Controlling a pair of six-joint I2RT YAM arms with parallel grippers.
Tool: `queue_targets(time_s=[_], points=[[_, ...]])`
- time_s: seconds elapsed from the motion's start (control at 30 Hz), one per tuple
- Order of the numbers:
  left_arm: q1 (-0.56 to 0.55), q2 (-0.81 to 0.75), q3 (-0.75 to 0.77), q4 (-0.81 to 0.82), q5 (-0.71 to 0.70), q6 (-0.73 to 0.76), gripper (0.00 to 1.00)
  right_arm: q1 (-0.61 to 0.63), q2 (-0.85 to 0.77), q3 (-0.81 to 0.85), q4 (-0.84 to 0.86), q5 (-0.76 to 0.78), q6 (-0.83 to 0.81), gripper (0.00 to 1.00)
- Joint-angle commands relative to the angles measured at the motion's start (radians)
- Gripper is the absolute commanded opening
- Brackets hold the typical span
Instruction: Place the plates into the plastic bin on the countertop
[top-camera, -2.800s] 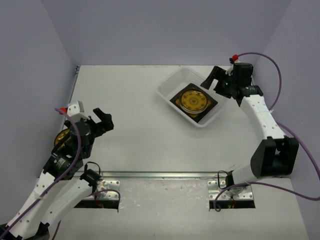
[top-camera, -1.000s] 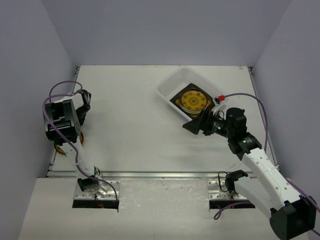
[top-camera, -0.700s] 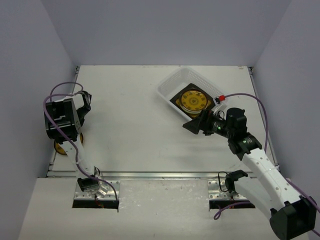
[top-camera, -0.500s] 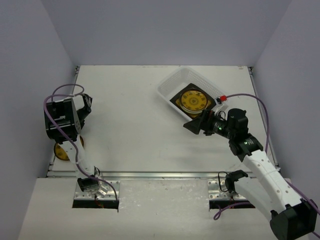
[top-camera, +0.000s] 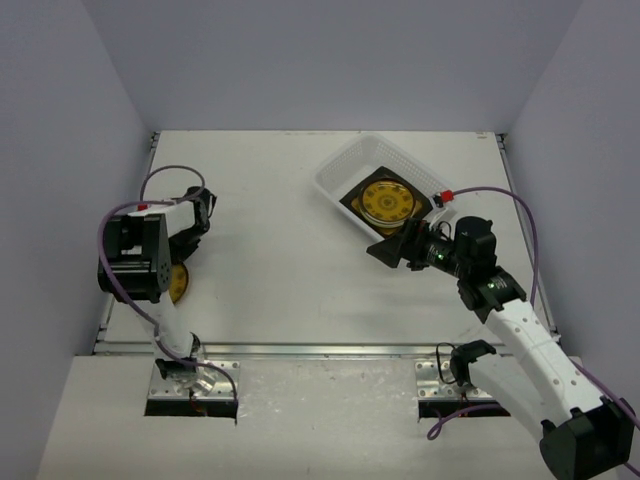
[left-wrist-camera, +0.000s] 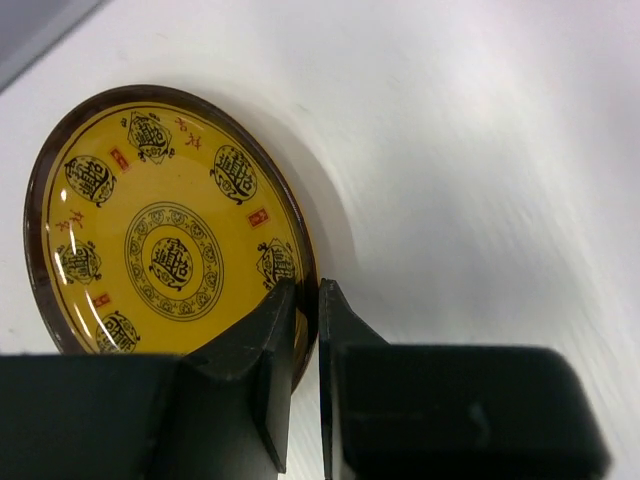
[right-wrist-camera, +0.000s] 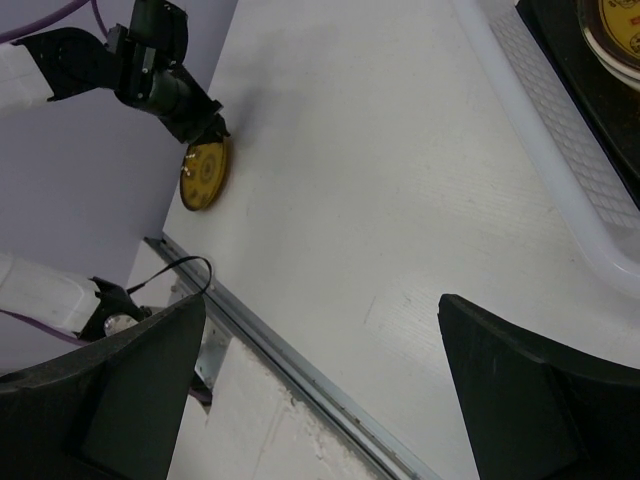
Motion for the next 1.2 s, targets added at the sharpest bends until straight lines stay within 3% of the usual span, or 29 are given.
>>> queue_targets(time_s=[0.0, 0.2, 0.27, 0.5, 0.73, 0.83, 0.97, 1.17], points=[[-0.135, -0.122, -0.071, 0.297, 0.082, 0.153, 0.00, 0.000, -0.015, 0.046, 0.021, 0.014, -0.023, 0.99], [-0.212, -0.307, -0.179, 0.617, 0.395, 0.483, 0.00, -0.001, -0.006, 0.107, -0.076, 0.074, -0.065, 0.99], [-0.243, -0.343, -0.156, 0.644, 0.438, 0.572, 0.00, -0.004, -0.023, 0.119, -0.096, 0.115, -0.074, 0.99], [-0.373, -0.343, -0.007, 0.531, 0.388, 0.681, 0.00, -0.026, -0.041, 0.144, -0.145, 0.203, -0.074, 0.99], [-0.545, -0.216, 0.338, 0.379, 0.320, 0.788, 0.00, -0.029, -0.146, 0.228, -0.305, 0.434, -0.121, 0.99], [-0.592, -0.149, 0.473, 0.329, 0.300, 0.796, 0.00, -0.029, -0.167, 0.260, -0.356, 0.459, -0.143, 0.99], [-0.724, -0.081, 0.622, 0.324, 0.231, 0.889, 0.00, -0.029, -0.216, 0.298, -0.411, 0.534, -0.162, 0.99], [-0.866, 0.102, 0.844, 0.406, 0.264, 1.099, 0.00, -0.029, -0.262, 0.432, -0.525, 0.622, -0.193, 0.99]])
